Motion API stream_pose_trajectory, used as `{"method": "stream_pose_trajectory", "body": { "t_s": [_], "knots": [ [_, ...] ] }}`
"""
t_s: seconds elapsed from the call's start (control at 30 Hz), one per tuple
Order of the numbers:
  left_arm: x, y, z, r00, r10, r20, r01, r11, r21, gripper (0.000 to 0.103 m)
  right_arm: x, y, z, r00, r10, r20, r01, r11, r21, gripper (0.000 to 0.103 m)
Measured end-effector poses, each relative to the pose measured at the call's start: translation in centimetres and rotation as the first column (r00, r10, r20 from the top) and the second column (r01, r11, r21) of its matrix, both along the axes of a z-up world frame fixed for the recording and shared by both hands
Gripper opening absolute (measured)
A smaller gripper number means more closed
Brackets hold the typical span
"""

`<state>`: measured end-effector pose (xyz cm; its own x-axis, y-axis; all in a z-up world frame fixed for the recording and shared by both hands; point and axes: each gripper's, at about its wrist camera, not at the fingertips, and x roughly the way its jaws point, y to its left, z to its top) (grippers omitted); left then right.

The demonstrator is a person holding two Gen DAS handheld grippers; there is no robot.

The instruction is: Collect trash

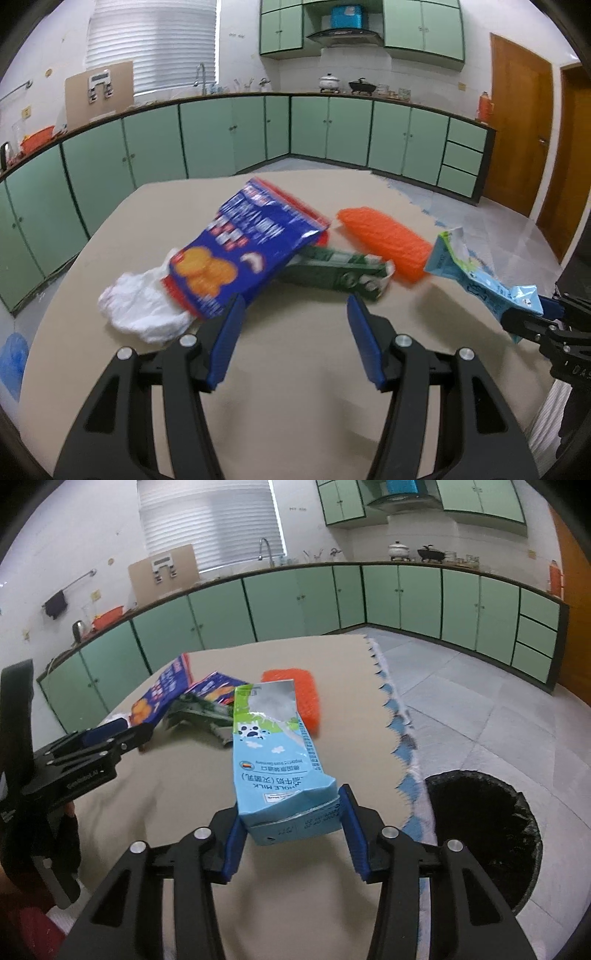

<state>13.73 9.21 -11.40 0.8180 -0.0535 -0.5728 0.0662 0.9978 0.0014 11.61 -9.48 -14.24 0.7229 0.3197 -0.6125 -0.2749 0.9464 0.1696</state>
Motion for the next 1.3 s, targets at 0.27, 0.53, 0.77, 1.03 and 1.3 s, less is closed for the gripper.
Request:
{"method": "stream_pose_trajectory", "body": {
  "t_s": [0.27,0.53,0.77,1.03,1.3],
  "knots": [
    [2.0,-2.3,1.0,0.999,-0.012,0.036,0.012,1.0,-0.003,0.056,0.7,-2.0,0.4,0.998,-0.064,0.016,0.064,0.998,0.013,0.047],
    [2.6,0.9,2.2,0.991,0.099,0.092,-0.104,0.994,0.046,0.063,1.9,-1.7,1.1,0.996,-0.068,0.053,0.067,0.998,0.019,0.047],
    [5.2,3.9,0.7,0.989,0.149,0.003,-0.149,0.989,0.021,0.077,3.2,-0.3,0.7,0.998,-0.044,0.042,0.043,0.999,0.014,0.047],
    [6.5,4.7,-0.2,0.992,0.112,-0.057,-0.114,0.993,-0.041,0.043,3.4,0.1,0.8,0.999,-0.04,0.036,0.04,0.999,-0.011,0.046],
    [5.2,3.6,-0.1,0.996,0.079,-0.033,-0.08,0.996,-0.033,0.0,3.3,0.5,0.7,0.999,-0.037,0.035,0.037,0.999,-0.018,0.046]
  ]
}}
